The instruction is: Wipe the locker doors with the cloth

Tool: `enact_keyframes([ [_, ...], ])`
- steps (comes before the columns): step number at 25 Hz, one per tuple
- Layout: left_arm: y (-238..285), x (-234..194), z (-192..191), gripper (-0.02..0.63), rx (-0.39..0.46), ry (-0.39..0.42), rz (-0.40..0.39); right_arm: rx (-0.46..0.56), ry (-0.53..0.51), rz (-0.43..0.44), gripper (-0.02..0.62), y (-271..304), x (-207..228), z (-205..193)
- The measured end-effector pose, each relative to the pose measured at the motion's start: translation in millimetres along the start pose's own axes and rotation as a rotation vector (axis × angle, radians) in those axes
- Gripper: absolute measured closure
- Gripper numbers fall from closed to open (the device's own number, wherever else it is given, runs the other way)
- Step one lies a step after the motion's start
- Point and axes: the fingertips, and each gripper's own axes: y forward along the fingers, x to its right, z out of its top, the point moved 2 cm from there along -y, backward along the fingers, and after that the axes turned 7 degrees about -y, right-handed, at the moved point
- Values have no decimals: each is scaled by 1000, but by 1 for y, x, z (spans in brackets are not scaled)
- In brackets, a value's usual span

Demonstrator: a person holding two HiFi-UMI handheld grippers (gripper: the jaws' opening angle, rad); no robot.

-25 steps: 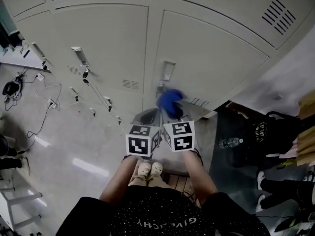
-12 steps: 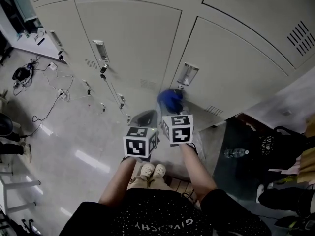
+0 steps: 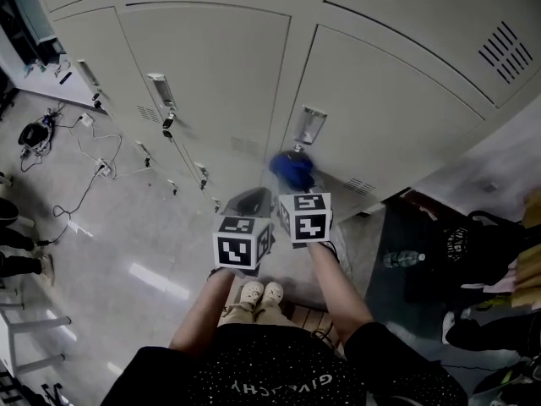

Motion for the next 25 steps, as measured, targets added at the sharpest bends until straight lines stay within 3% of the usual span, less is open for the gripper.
enact_keyframes([
  [14, 38, 87, -25, 597, -85, 70, -173, -28, 83, -107, 502, -59, 68, -38],
  [25, 65, 155, -49, 597, -152, 129, -307, -36, 181, -258, 502, -111, 133, -73],
])
